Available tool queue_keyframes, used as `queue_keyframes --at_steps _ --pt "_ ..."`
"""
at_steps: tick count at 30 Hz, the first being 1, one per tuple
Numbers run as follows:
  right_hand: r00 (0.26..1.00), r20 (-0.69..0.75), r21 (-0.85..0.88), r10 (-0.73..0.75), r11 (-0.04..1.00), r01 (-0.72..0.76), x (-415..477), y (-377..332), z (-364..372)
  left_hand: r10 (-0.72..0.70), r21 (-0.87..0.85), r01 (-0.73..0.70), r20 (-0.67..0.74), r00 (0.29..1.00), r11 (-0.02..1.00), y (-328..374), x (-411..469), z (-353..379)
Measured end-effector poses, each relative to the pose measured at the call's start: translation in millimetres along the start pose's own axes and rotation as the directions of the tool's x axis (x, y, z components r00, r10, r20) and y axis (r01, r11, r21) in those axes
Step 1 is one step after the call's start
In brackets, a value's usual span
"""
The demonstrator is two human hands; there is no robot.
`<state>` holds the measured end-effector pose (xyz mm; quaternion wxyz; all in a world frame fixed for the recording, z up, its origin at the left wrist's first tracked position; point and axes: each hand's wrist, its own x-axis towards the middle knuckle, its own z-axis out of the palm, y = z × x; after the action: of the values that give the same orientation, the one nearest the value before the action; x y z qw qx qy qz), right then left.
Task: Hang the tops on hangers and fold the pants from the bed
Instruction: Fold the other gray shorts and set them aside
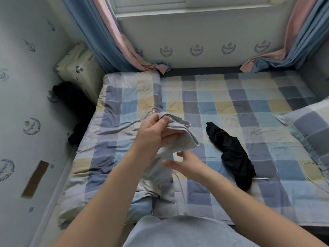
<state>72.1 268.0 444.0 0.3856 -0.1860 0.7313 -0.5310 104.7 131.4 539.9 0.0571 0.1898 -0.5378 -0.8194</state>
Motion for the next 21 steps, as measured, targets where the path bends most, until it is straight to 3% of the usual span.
queue_keyframes --at_steps 2,5,9,11,14,17,21 --pt "0.986 -0.166 0.033 -0.014 0.999 0.019 13 2 5 0.000 -0.039 0.000 0.003 1.000 0.999 3 2 11" --pt "0.955 -0.296 -0.024 -0.034 0.999 0.028 22 -5 -8 0.006 -0.040 -0.006 0.006 1.000 0.999 6 10 12" --pt "0.951 -0.308 -0.121 -0.034 0.993 -0.003 19 -7 -33 0.022 -0.044 -0.024 -0.055 0.998 0.999 5 27 0" --pt "0.949 -0.314 -0.091 -0.022 0.996 -0.007 16 -13 -43 0.034 -0.022 -0.036 -0.105 0.994 0.999 -4 37 -7" --pt "0.937 -0.350 -0.012 0.001 1.000 -0.006 16 -32 -58 0.032 0.102 -0.018 -0.136 0.990 0.995 -23 45 -13" --pt "0.915 -0.404 0.076 0.009 0.997 0.024 16 -52 -75 -0.084 0.269 0.093 -0.045 0.995 0.959 -46 41 -16" --pt "0.903 -0.426 0.214 0.056 0.976 0.041 17 -68 -88 -0.312 0.581 0.205 0.088 0.946 0.788 -78 30 -6"
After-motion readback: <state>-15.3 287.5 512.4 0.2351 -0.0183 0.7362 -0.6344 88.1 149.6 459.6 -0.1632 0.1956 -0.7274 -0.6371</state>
